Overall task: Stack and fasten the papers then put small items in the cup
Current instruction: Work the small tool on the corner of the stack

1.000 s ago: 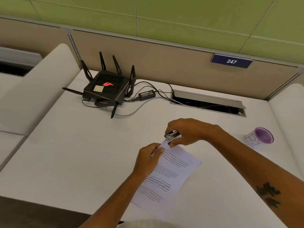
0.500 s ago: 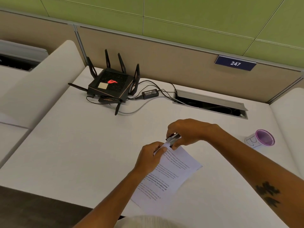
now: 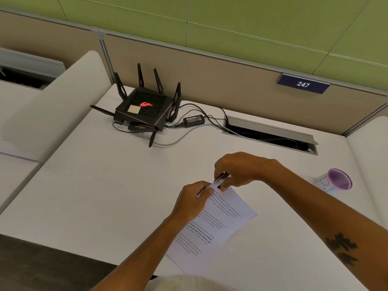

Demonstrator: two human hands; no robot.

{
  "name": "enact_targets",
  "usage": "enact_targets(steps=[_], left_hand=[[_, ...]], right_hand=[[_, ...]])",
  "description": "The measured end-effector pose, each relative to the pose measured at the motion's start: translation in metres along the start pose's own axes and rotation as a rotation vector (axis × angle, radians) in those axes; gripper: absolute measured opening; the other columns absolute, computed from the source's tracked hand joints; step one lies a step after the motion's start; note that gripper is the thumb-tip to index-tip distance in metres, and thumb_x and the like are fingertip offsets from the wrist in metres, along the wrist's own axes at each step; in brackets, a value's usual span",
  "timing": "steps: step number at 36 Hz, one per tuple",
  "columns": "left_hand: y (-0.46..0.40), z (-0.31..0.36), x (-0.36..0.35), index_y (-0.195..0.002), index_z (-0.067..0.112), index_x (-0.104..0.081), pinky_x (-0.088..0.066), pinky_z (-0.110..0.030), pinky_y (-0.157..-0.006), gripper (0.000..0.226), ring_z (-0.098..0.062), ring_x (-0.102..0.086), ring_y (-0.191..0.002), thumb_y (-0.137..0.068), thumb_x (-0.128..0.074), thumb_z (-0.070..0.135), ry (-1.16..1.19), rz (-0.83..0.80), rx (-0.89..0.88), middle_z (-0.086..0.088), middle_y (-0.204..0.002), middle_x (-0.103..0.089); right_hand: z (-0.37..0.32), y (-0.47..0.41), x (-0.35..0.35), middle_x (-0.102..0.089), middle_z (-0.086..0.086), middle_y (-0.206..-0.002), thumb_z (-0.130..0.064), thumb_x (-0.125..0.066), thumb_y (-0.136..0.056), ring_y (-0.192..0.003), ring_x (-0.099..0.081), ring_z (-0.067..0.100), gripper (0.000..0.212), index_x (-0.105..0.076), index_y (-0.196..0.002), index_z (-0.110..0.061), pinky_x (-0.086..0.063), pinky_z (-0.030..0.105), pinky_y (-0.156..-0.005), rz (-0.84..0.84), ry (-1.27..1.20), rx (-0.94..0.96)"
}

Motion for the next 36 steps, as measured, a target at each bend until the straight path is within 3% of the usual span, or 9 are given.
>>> enact_targets(steps=[4, 8, 12, 17, 28, 33, 36], left_hand=[[0.0, 0.002, -0.001, -0.124, 0.031, -0.067, -0.06, -0.014, -0.068, 0.026, -0.008, -0.077, -0.088, -0.106, -0.059, 0.047, 0.024, -0.015, 0.012, 0.008, -0.114, -0.079], [-0.001, 0.008, -0.006, -0.141, 0.036, -0.058, -0.06, -0.023, -0.082, 0.048, -0.013, -0.073, -0.101, -0.098, -0.066, 0.056, 0.04, -0.081, 0.037, 0.012, -0.12, -0.072], [-0.004, 0.016, -0.01, -0.144, 0.034, -0.055, -0.049, -0.01, -0.074, 0.059, -0.009, -0.066, -0.102, -0.093, -0.072, 0.058, 0.027, -0.111, 0.036, 0.017, -0.12, -0.064], [-0.011, 0.017, -0.016, -0.131, 0.034, -0.063, -0.054, -0.032, -0.095, 0.05, -0.015, -0.069, -0.112, -0.091, -0.072, 0.062, 0.042, -0.099, 0.003, 0.01, -0.127, -0.074], [-0.01, 0.028, -0.021, -0.1, 0.044, -0.059, -0.053, -0.023, -0.081, 0.013, -0.011, -0.073, -0.091, -0.099, -0.067, 0.054, 0.078, -0.08, -0.03, 0.018, -0.098, -0.073], [-0.007, 0.03, -0.018, -0.095, 0.045, -0.059, -0.047, -0.016, -0.076, 0.011, 0.003, -0.068, -0.079, -0.101, -0.066, 0.051, 0.077, -0.022, -0.066, 0.023, -0.086, -0.07], [-0.005, 0.03, -0.019, -0.095, 0.045, -0.058, -0.047, -0.018, -0.076, 0.011, -0.005, -0.069, -0.079, -0.102, -0.064, 0.051, 0.065, -0.021, -0.068, 0.023, -0.087, -0.069]], right_hand=[[-0.004, 0.001, 0.002, -0.071, -0.011, -0.109, -0.047, -0.075, -0.092, -0.098, -0.064, 0.012, 0.033, -0.075, -0.118, -0.026, -0.057, 0.033, -0.085, -0.001, 0.021, 0.004], [-0.007, 0.003, 0.004, -0.073, -0.009, -0.106, -0.043, -0.076, -0.093, -0.095, -0.066, 0.013, 0.031, -0.076, -0.118, -0.025, -0.056, 0.028, -0.081, 0.009, 0.023, 0.01], [-0.01, 0.005, 0.005, -0.072, -0.008, -0.104, -0.043, -0.075, -0.093, -0.092, -0.066, 0.015, 0.029, -0.076, -0.116, -0.025, -0.052, 0.026, -0.076, 0.004, 0.025, 0.021], [-0.014, 0.008, 0.007, -0.07, -0.01, -0.092, -0.038, -0.073, -0.094, -0.082, -0.066, 0.015, 0.013, -0.076, -0.101, -0.028, -0.058, 0.034, -0.073, 0.005, 0.089, 0.033], [-0.015, 0.008, 0.01, -0.074, -0.008, -0.089, -0.033, -0.074, -0.092, -0.079, -0.067, 0.015, 0.011, -0.079, -0.101, -0.027, -0.06, 0.034, -0.073, 0.037, 0.124, 0.029], [-0.017, 0.007, 0.013, -0.073, -0.006, -0.084, -0.025, -0.073, -0.092, -0.073, -0.066, 0.014, 0.008, -0.08, -0.098, -0.024, -0.055, 0.031, -0.068, 0.059, 0.148, 0.022], [-0.018, 0.005, 0.011, -0.074, -0.004, -0.084, -0.024, -0.073, -0.092, -0.073, -0.067, 0.014, 0.01, -0.08, -0.099, -0.022, -0.058, 0.031, -0.07, 0.065, 0.155, 0.031]])
Point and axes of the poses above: each hand's wrist, its own y-axis away from the middle knuckle, its own x-axis out of the back of the hand, z = x × y, the point moved 10 cm from there along -y, towards the middle knuckle
